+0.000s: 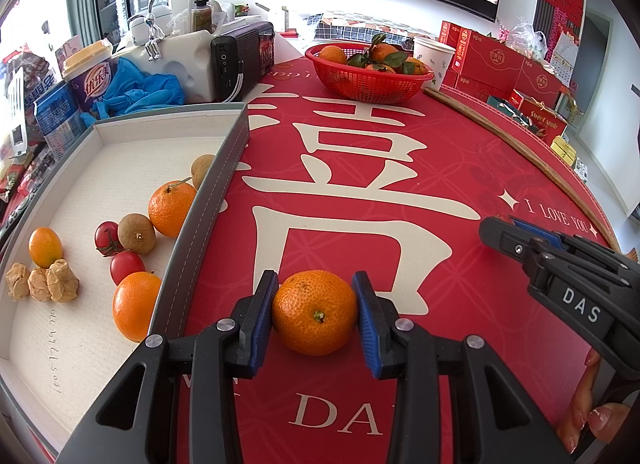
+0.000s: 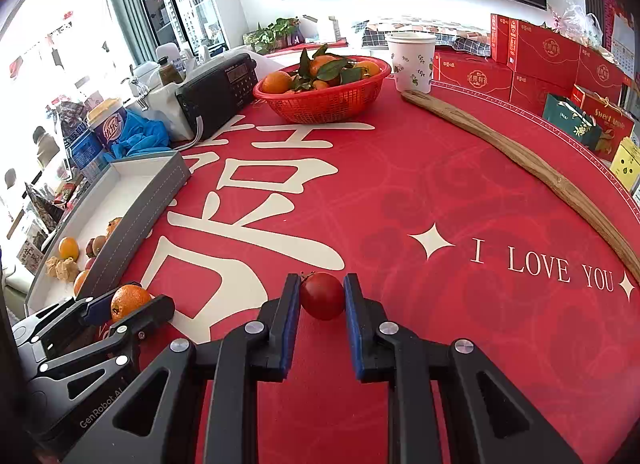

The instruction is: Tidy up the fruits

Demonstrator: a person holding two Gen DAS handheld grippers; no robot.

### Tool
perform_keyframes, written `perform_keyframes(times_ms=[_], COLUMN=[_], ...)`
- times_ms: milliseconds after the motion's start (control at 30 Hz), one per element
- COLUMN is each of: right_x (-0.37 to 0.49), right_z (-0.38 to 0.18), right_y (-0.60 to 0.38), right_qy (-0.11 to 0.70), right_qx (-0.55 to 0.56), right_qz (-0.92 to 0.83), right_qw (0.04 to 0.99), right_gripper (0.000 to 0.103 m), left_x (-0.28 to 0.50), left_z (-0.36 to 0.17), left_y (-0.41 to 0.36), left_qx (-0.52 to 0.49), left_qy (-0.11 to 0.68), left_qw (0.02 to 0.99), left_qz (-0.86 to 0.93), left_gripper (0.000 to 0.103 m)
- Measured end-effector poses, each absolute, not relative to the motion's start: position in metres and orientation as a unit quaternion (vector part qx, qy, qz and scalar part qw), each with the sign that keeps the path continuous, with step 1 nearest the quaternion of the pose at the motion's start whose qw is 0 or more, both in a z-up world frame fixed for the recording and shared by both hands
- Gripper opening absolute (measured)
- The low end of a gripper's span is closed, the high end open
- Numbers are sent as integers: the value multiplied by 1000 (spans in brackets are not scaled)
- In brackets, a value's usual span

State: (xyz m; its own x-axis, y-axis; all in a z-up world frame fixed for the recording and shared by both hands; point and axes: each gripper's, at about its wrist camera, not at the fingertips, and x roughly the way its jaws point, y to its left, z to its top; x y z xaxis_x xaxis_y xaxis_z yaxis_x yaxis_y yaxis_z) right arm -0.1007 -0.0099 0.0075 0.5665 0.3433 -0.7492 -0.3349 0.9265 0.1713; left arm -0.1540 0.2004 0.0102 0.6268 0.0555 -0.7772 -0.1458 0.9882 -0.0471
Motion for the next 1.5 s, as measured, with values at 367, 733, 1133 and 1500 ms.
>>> perform_keyframes(times_ms=[367,733,1133,1500], right_x=[-100,-99,-100,-101], right_z=[7,13,18,41], right_y=[-10,-14,-7,32], right_qy=[424,416,407,392], right_qx=[5,15,18,-8], right_qz=[192,195,211,244], right_qw=[885,888,889,887], right_gripper=[23,23,23,23], left_x=[-155,-157,-166,-184], left_z=[11,13,41,68], left_y=[204,205,209,260], left_qx=[-67,-69,-76,-116], left_qy=[425,417,373,334], left_qw=[901,905,924,931], left_qz=[49,49,47,89], left_gripper=[41,41,41,41])
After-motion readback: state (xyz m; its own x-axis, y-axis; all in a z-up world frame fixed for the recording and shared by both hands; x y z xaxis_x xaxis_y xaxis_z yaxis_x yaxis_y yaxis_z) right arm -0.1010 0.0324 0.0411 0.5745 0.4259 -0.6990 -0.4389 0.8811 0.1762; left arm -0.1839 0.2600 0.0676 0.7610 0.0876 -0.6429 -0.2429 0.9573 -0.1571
